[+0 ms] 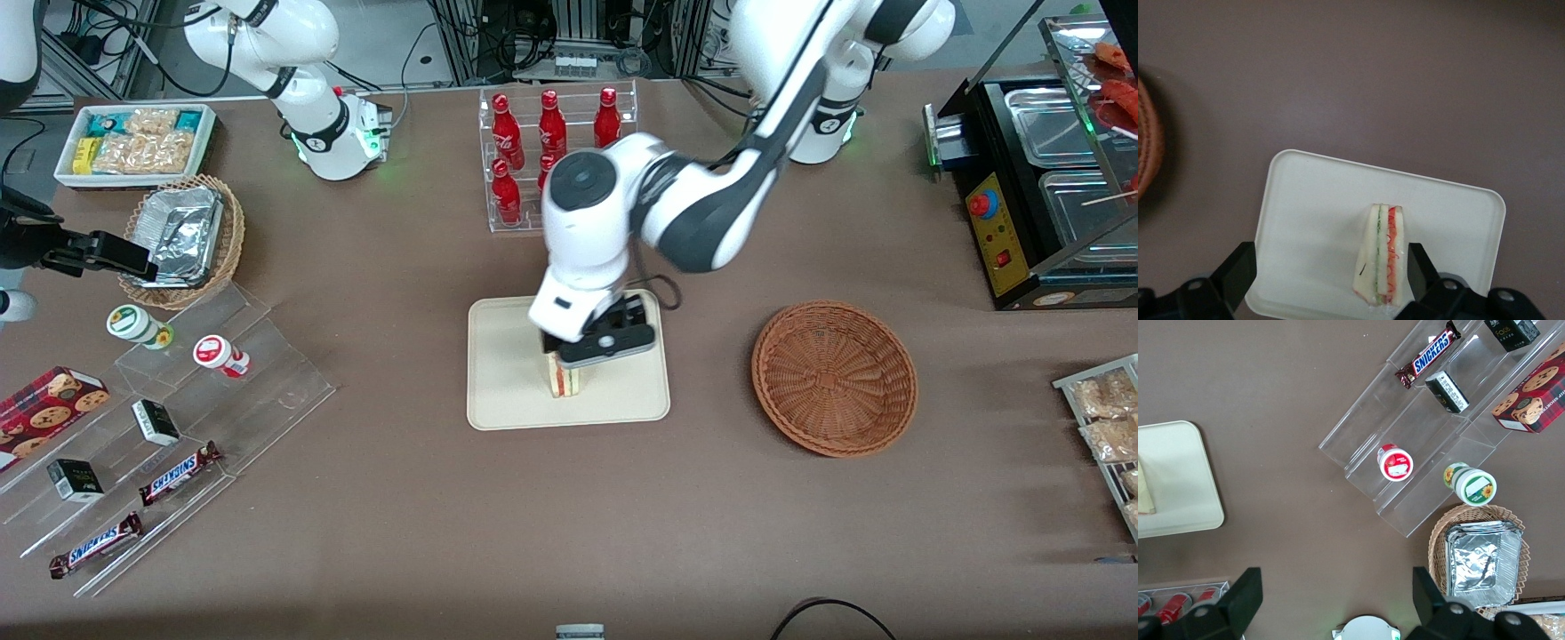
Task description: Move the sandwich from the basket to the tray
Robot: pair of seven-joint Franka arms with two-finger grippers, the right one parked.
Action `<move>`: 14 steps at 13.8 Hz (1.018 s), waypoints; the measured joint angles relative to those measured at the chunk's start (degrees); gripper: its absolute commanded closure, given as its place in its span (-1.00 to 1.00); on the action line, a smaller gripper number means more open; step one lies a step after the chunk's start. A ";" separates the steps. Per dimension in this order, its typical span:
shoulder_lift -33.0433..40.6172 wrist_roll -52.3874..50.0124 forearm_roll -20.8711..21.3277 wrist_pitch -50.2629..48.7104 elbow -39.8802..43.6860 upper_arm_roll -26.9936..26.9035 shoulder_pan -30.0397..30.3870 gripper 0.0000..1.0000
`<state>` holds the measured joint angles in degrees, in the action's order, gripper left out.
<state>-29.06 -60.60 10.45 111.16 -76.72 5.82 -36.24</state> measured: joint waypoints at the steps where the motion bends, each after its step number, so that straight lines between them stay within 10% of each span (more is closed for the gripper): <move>1: 3.41 0.35 -0.51 -0.61 -2.66 -0.06 1.82 -1.00; 14: 26.95 46.78 -9.79 -21.15 -13.12 -0.46 30.86 -1.00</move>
<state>-2.11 -13.82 0.66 90.01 -89.84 5.36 -5.38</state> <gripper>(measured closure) 0.000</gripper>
